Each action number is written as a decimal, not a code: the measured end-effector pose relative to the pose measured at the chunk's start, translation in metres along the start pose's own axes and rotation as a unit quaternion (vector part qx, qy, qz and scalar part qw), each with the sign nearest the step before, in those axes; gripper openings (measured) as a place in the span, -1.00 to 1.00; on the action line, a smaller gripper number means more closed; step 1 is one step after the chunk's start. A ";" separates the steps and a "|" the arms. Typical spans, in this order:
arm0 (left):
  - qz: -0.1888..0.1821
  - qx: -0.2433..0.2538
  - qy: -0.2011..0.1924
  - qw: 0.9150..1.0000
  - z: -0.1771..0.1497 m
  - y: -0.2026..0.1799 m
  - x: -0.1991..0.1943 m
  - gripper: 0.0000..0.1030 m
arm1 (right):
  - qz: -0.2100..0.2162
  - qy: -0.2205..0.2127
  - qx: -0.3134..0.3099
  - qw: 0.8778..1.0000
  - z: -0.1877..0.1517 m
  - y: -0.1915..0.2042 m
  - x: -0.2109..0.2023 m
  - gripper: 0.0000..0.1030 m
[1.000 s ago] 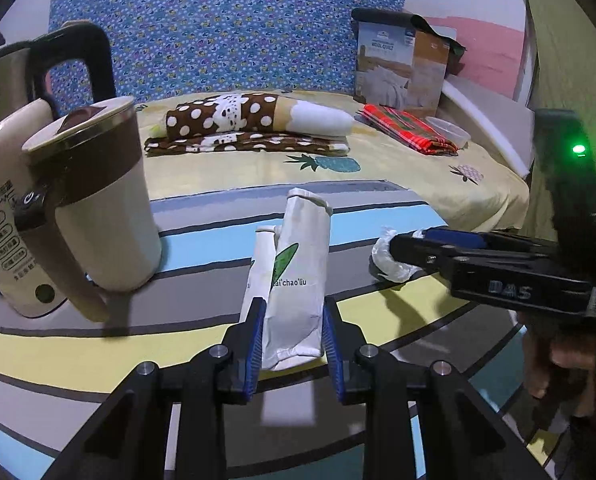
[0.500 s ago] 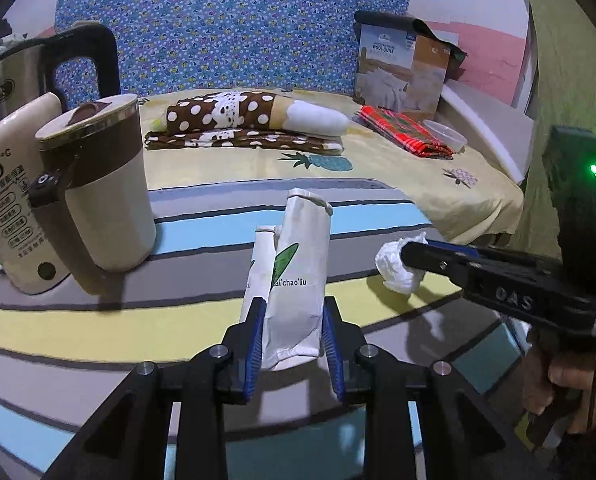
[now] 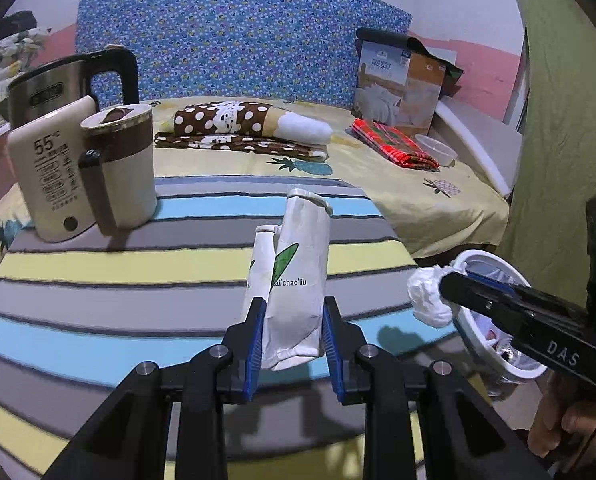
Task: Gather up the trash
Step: 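Carry the paper bag and tissue over the bin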
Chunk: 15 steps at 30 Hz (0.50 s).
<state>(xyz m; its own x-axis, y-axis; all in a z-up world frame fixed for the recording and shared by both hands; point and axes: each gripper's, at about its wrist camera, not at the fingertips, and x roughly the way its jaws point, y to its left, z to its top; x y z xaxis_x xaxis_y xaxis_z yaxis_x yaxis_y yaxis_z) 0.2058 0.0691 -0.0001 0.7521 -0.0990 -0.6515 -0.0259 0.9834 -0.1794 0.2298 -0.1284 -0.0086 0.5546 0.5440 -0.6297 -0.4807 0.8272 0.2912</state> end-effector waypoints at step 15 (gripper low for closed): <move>-0.038 0.023 -0.004 0.999 -0.033 -0.059 -0.028 -0.46 | -0.029 -0.021 0.025 0.999 -0.026 -0.021 -0.040 -0.59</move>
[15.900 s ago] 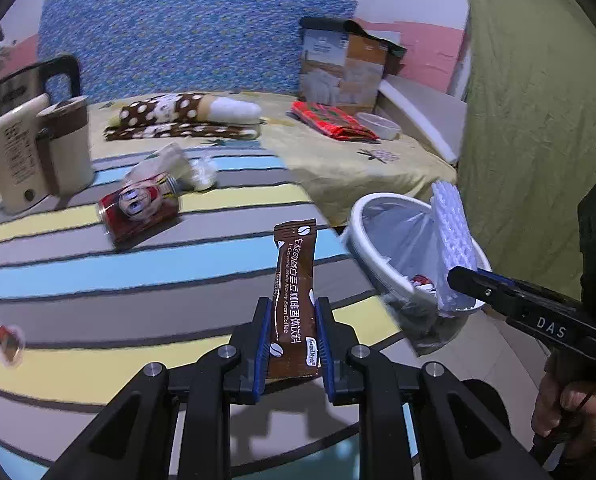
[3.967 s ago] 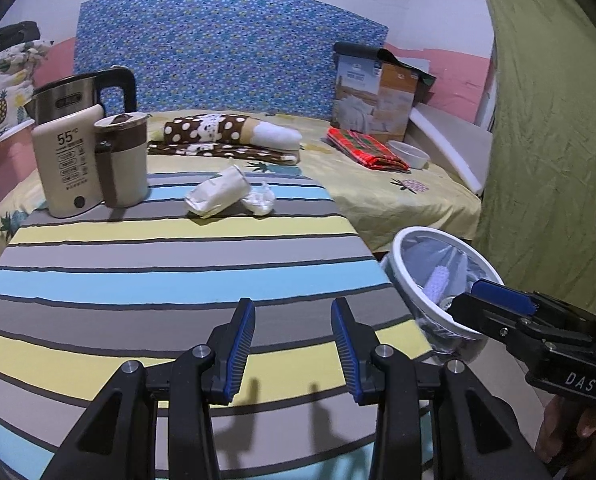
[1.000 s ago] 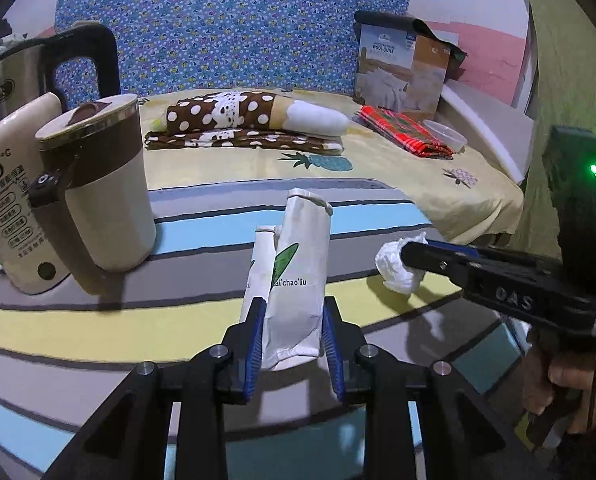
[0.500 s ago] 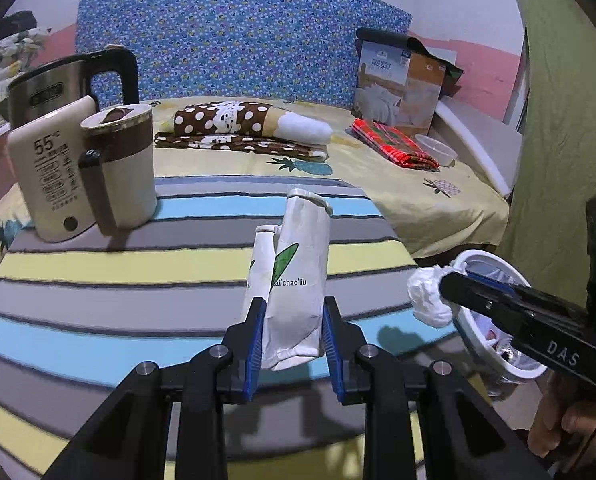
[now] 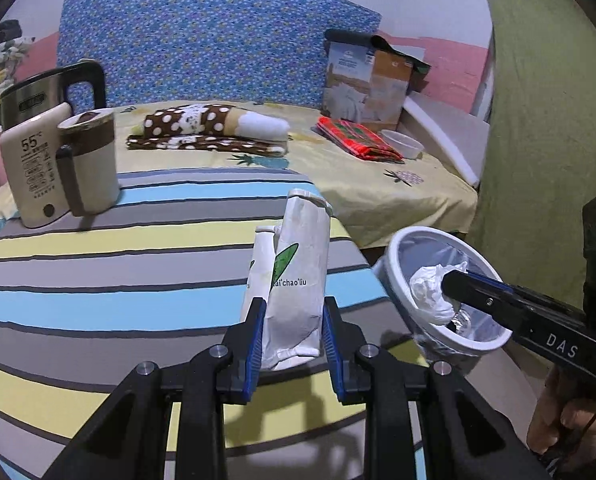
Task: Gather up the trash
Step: 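Carry the paper bag and tissue over the bin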
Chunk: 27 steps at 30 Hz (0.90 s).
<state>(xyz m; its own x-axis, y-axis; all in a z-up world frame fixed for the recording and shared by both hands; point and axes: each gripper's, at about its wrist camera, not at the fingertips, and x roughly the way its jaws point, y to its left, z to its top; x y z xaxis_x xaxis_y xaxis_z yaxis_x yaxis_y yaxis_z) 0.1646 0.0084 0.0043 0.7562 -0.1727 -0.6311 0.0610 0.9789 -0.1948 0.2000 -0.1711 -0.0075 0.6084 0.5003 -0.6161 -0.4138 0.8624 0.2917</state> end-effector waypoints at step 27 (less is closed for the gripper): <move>-0.093 0.075 0.031 0.992 0.008 -0.109 0.052 -0.46 | -0.096 -0.012 0.082 0.992 -0.019 -0.095 -0.026 -0.59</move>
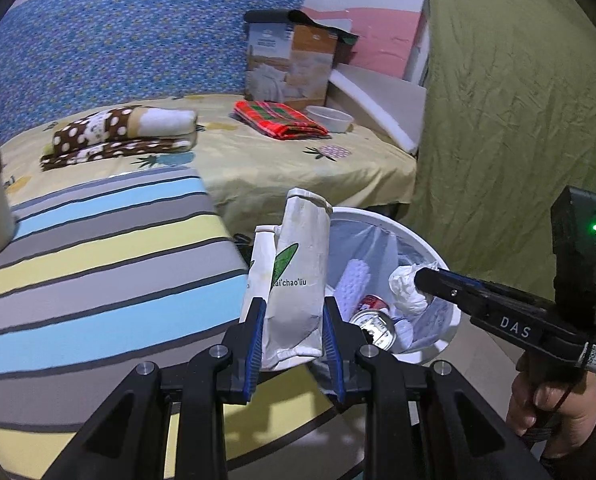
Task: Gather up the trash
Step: 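Carry the paper bag and tissue over the bin, then open both tools to drop the bag and tissue into the bin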
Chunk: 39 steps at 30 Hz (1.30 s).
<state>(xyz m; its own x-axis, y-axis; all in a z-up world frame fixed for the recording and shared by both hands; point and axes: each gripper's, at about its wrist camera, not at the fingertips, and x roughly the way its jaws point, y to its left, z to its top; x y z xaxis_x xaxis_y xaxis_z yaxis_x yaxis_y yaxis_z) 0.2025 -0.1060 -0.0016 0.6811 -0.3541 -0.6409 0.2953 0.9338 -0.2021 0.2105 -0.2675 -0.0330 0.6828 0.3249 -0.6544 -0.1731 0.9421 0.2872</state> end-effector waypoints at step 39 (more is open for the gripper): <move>-0.034 0.024 0.028 0.999 0.015 -0.031 0.060 -0.37 | -0.042 0.005 0.017 0.999 -0.002 -0.031 -0.009 -0.09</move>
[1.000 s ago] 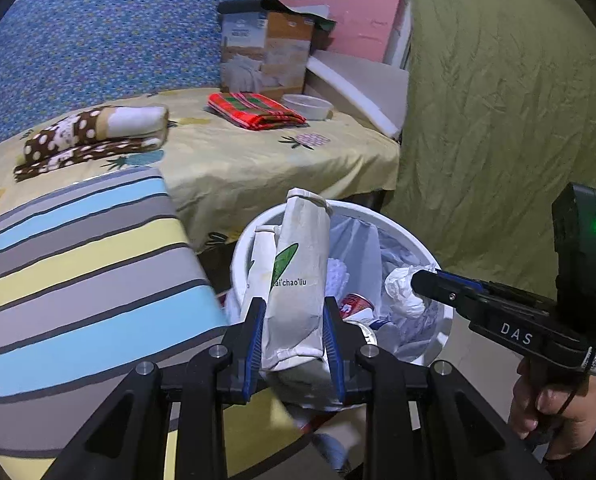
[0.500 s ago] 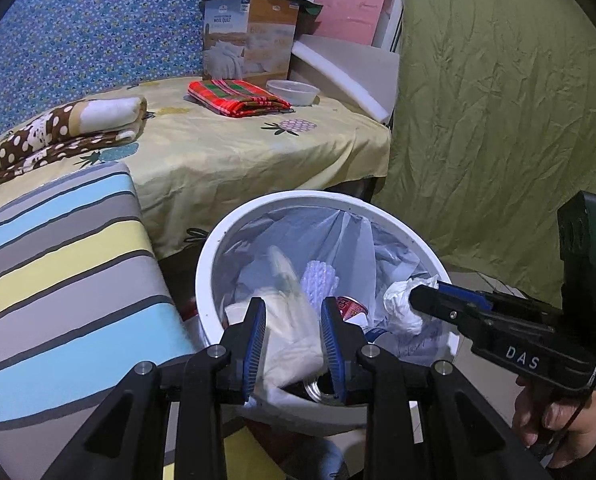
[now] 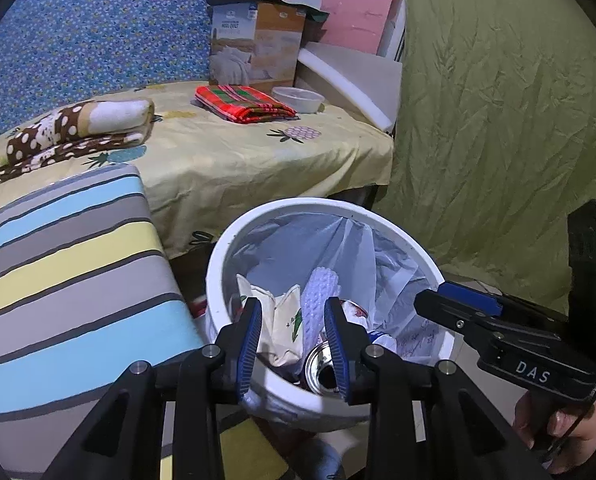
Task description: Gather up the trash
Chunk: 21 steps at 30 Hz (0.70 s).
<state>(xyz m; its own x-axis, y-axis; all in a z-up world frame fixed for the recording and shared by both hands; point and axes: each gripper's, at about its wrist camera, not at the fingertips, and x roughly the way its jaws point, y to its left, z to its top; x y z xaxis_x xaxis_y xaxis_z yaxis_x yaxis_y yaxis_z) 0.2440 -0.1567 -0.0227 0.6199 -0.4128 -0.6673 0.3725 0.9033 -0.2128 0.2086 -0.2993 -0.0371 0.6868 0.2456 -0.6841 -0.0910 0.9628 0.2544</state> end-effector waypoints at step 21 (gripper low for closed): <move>0.055 -0.010 -0.057 0.997 -0.049 0.002 -0.105 -0.23 | 0.007 -0.046 -0.056 0.997 -0.027 0.051 -0.048 0.00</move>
<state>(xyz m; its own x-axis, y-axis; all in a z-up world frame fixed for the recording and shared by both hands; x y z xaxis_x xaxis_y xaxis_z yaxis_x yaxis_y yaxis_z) 0.1461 -0.1060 0.0117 0.7310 -0.3215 -0.6019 0.2850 0.9453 -0.1588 0.1512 -0.2592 -0.0096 0.7482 0.2518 -0.6138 -0.1766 0.9674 0.1816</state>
